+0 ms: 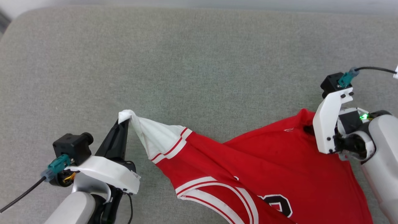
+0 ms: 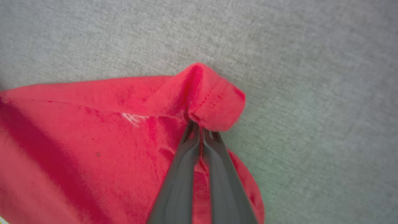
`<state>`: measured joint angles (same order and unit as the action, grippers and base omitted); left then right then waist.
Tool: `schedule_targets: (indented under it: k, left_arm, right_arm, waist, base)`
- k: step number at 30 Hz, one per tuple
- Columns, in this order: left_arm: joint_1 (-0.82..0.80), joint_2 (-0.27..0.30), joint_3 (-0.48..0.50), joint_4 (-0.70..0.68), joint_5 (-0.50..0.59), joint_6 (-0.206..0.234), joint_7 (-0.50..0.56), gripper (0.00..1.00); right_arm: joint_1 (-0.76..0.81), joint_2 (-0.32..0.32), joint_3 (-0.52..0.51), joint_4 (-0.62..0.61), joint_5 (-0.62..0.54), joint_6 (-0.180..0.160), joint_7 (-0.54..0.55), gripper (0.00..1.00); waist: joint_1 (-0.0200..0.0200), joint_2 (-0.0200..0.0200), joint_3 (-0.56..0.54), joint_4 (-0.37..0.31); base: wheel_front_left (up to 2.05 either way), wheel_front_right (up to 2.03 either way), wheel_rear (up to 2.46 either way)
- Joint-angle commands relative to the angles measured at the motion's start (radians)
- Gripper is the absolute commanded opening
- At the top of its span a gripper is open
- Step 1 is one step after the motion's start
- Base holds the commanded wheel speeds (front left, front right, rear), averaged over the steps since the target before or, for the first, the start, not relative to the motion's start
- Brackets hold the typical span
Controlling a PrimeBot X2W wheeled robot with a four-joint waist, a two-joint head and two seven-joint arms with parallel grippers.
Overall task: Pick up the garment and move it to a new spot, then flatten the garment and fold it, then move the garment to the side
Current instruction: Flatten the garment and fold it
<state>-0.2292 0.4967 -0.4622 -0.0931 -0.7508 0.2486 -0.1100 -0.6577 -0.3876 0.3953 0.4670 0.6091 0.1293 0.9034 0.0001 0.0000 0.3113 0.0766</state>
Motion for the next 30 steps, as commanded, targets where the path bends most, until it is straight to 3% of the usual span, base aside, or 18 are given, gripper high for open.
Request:
schedule_targets:
  k: [1, 5, 7, 16, 23, 30]
  left_arm:
    - [0.01, 0.007, 0.007, 0.004, -0.001, 0.005, -0.007, 0.0]
    - [0.01, 0.023, 0.021, 0.016, -0.005, 0.007, -0.006, 0.0]
    - [-0.022, 0.037, 0.043, 0.033, -0.013, 0.001, -0.007, 0.0]
    - [-0.195, 0.031, 0.071, 0.143, -0.033, -0.044, 0.017, 0.0]
    - [-0.404, 0.005, 0.061, 0.284, -0.017, -0.087, 0.039, 0.0]
    - [-0.646, -0.019, 0.057, 0.436, 0.009, -0.134, 0.046, 0.0]
  right_arm:
    - [0.035, 0.003, 0.004, 0.004, 0.011, 0.002, -0.021, 0.0]
    - [0.034, 0.0, -0.05, -0.018, 0.013, 0.001, -0.128, 0.0]
    - [0.051, 0.013, -0.107, -0.016, -0.015, 0.001, -0.231, 0.0]
    - [0.023, 0.072, -0.19, 0.015, -0.086, 0.001, -0.371, 0.0]
    - [-0.09, 0.115, -0.246, 0.062, -0.148, 0.001, -0.447, 0.0]
    - [-0.244, 0.127, -0.31, 0.103, -0.202, 0.001, -0.514, 0.0]
  waist:
    - [-0.0001, 0.0, -0.037, -0.008]
    - [-0.0001, 0.0, -0.101, -0.021]
    - [-0.0001, 0.0, -0.172, -0.04]
    - [-0.0001, 0.0, -0.289, -0.091]
    - [-0.0001, 0.0, -0.29, -0.119]
    - [-0.0001, 0.0, -0.212, -0.128]
  base:
    - [0.0, 0.0, 0.0]
    - [0.0, 0.0, 0.0]
    - [0.0, 0.0, 0.0]
    - [0.0, 0.0, 0.0]
    - [0.0, 0.0, 0.0]
    - [0.0, 0.0, 0.0]
